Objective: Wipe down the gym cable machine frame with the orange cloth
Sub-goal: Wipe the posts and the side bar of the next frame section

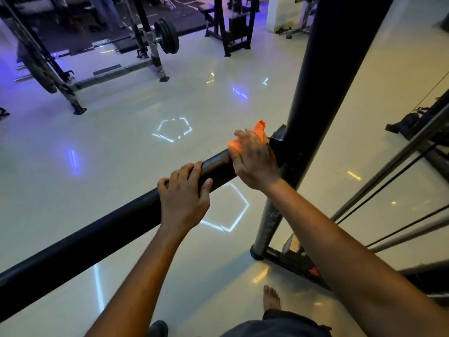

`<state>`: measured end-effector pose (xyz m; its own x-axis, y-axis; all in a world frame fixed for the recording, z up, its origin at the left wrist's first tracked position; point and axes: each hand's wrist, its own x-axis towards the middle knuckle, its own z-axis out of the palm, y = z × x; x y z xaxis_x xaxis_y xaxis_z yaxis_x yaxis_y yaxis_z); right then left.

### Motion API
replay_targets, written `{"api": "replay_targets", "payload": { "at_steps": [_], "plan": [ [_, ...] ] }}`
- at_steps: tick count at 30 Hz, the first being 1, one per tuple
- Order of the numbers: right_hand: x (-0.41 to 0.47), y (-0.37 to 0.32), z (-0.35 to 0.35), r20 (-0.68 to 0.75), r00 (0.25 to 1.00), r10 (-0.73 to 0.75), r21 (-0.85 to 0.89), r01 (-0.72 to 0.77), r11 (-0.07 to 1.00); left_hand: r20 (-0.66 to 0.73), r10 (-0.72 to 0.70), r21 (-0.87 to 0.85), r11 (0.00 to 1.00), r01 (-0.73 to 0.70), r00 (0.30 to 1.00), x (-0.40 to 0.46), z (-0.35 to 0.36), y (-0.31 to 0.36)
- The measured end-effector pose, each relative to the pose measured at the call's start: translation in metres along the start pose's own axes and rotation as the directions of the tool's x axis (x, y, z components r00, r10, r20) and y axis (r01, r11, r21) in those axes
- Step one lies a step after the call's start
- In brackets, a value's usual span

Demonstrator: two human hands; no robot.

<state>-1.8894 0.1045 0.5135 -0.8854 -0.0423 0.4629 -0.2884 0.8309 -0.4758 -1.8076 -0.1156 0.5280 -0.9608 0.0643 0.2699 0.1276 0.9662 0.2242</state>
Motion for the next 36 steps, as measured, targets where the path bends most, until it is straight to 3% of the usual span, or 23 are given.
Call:
{"api": "replay_targets", "payload": {
  "at_steps": [7,14,20,25,32,36],
  "plan": [
    [-0.018,0.025,-0.004,0.108,0.972,-0.207,-0.177,0.224,0.958,0.097,0.081,-0.031,0.996,-0.078,0.992,0.038,0.005,0.023],
    [-0.016,-0.003,0.002,0.044,0.989,-0.14,-0.196,0.146,0.97,0.099,0.103,-0.049,0.994,-0.098,0.99,0.044,0.011,0.022],
    [-0.025,0.032,-0.014,0.109,0.944,-0.31,-0.199,0.326,0.924,0.063,0.127,0.003,0.992,-0.127,0.99,0.04,0.013,0.018],
    [-0.027,-0.004,0.009,0.009,0.969,-0.249,-0.091,0.249,0.964,0.039,0.117,-0.006,0.993,-0.117,0.992,0.035,0.01,0.018],
    [-0.015,0.027,-0.017,0.113,0.955,-0.275,-0.145,0.29,0.946,0.055,0.093,-0.111,0.99,-0.086,0.994,0.032,0.008,0.02],
    [-0.046,0.01,-0.004,0.05,0.991,-0.122,-0.193,0.13,0.973,0.043,0.077,-0.145,0.987,-0.07,0.996,0.031,0.006,0.022]
  ]
}}
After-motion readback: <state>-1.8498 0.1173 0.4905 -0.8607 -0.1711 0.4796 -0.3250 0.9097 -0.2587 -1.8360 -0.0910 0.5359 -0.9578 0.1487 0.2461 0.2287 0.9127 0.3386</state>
